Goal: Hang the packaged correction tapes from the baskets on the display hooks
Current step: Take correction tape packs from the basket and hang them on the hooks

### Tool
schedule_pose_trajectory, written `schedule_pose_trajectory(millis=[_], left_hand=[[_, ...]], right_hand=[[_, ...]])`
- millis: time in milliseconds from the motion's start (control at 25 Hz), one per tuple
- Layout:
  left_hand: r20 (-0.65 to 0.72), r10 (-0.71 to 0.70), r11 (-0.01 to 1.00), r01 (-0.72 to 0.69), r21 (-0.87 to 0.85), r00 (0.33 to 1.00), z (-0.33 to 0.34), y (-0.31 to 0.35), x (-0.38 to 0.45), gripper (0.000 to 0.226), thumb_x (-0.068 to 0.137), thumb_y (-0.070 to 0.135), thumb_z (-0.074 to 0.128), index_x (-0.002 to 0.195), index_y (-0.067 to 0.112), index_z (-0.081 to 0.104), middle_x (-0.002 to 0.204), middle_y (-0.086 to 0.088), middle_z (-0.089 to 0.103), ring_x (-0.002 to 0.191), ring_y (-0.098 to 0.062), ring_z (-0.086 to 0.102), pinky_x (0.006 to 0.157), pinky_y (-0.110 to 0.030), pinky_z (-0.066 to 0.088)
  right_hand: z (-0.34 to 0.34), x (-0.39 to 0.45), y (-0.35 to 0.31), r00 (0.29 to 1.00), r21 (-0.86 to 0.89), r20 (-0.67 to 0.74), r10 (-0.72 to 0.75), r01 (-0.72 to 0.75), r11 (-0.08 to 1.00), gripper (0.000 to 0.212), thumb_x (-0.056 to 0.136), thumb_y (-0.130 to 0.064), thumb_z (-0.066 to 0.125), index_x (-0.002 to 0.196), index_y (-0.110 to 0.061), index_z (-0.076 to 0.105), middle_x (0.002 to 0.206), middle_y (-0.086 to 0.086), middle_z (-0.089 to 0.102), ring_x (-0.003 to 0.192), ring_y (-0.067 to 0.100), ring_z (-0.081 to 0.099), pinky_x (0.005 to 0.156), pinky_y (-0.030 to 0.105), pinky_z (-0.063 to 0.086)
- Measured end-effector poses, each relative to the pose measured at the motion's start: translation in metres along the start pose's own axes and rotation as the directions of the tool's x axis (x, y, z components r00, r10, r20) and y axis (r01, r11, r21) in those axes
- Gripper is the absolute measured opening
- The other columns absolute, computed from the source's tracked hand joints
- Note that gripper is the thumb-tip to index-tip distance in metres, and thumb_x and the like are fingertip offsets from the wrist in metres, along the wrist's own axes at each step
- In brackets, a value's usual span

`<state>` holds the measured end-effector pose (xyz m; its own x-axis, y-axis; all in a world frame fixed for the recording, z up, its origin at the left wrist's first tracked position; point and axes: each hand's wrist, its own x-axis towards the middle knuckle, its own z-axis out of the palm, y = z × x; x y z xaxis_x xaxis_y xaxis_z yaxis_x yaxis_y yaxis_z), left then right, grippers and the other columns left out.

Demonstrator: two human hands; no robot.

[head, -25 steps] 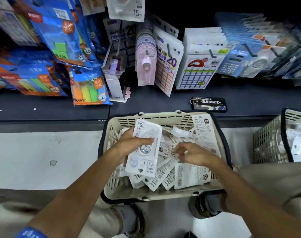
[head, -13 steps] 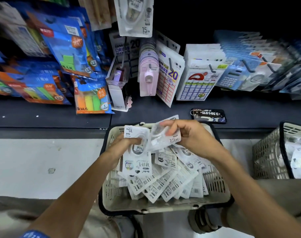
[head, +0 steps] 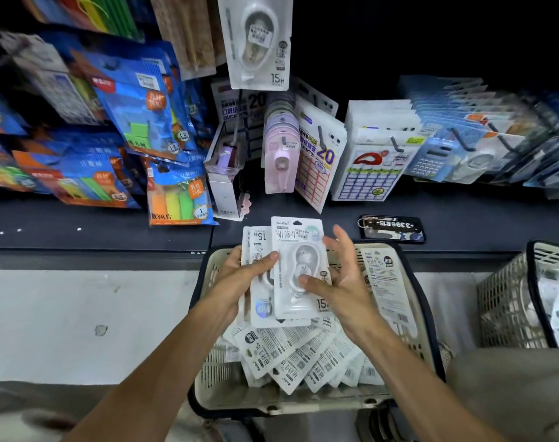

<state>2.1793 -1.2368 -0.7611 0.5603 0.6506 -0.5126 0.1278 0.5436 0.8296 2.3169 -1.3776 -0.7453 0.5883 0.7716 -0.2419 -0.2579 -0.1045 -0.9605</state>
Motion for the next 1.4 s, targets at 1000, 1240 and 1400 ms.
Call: schedule_pose_trajectory(millis=[1000, 1240, 1400], left_hand=[[0.168, -0.155, 0.906, 0.072, 0.416, 0.974, -0.015, 0.031, 0.002, 0.058, 0.046, 0.028, 0.09, 0.101, 0.014, 0.077, 0.099, -0.011, 0.08, 0.09, -0.029, 0.078, 0.088, -0.045, 0.061], [0.34, -0.31, 0.812, 0.062, 0.58, 0.888, -0.016, 0.043, -0.001, 0.044, 0.065, 0.026, 0.088, 0.107, 0.016, 0.079, 0.109, -0.005, 0.08, 0.103, -0.02, 0.076, 0.097, -0.036, 0.056], [0.332, -0.325, 0.863, 0.134, 0.488, 0.886, -0.018, 0.041, -0.004, 0.034, 0.069, 0.027, 0.09, 0.101, 0.018, 0.082, 0.111, -0.013, 0.078, 0.101, -0.03, 0.076, 0.086, -0.036, 0.061]], right_hand=[[-0.03, 0.009, -0.022, 0.936, 0.216, 0.143, 0.322, -0.347, 0.913, 0.043, 0.07, -0.012, 0.083, 0.111, -0.017, 0.072, 0.111, 0.014, 0.076, 0.092, 0.026, 0.075, 0.069, 0.036, 0.062], [-0.051, 0.025, -0.044, 0.864, -0.112, 0.337, 0.375, -0.358, 0.927, 0.037, 0.074, -0.008, 0.082, 0.111, -0.003, 0.075, 0.111, 0.021, 0.074, 0.09, 0.029, 0.075, 0.074, 0.035, 0.062], [-0.06, 0.028, -0.041, 0.861, -0.091, 0.285, 0.421, -0.413, 0.906, 0.032, 0.076, -0.011, 0.082, 0.105, 0.001, 0.077, 0.107, 0.025, 0.074, 0.09, 0.033, 0.075, 0.076, 0.039, 0.062]])
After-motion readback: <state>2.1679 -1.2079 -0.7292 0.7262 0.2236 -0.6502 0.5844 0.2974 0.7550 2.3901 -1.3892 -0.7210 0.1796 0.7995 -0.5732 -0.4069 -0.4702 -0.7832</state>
